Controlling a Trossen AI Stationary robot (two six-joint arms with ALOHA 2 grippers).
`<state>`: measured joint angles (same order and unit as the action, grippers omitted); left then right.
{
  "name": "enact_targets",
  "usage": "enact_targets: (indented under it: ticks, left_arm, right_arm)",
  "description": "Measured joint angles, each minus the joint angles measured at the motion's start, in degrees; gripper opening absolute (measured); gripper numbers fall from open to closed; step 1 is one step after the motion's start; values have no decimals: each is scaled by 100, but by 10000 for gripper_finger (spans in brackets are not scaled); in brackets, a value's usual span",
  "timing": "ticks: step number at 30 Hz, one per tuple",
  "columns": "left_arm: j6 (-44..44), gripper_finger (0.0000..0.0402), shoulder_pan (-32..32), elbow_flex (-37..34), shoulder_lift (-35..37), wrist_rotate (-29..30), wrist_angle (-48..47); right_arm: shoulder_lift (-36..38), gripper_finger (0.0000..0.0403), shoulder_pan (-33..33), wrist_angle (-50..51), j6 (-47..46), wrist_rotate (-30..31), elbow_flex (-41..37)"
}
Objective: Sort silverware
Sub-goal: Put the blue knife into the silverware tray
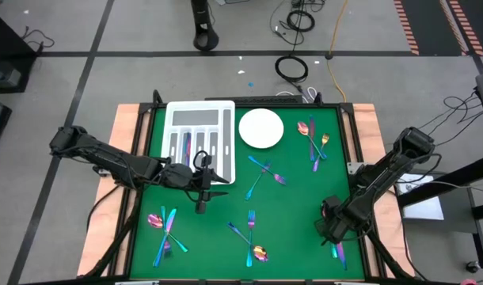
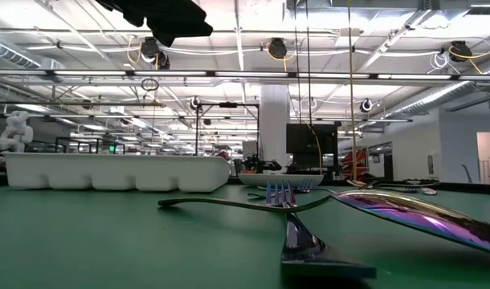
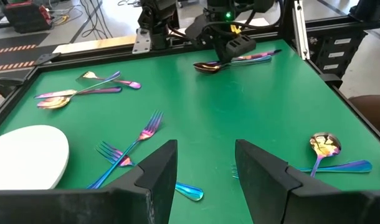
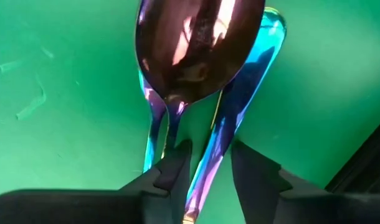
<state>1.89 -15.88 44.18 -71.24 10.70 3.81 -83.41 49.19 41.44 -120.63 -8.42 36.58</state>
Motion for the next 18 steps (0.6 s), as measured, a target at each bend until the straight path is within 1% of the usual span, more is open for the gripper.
enact_targets:
  ticks: [6,8,13,18]
  left_arm:
    - [0,164,0,0,0,0,4]
    - [0,164,0,0,0,0,4]
    - [0,164,0,0,0,0,4]
    - [2,164,0,0,0,0,4]
  right_arm:
    - [21,25,-3,-26,-26,-6,-4]
    - [45,10,-2,-14,-84,-12,-5]
    - [209,12,0,187,-398,-29,-37]
    - [377,8,11,711,-599,-43,-46]
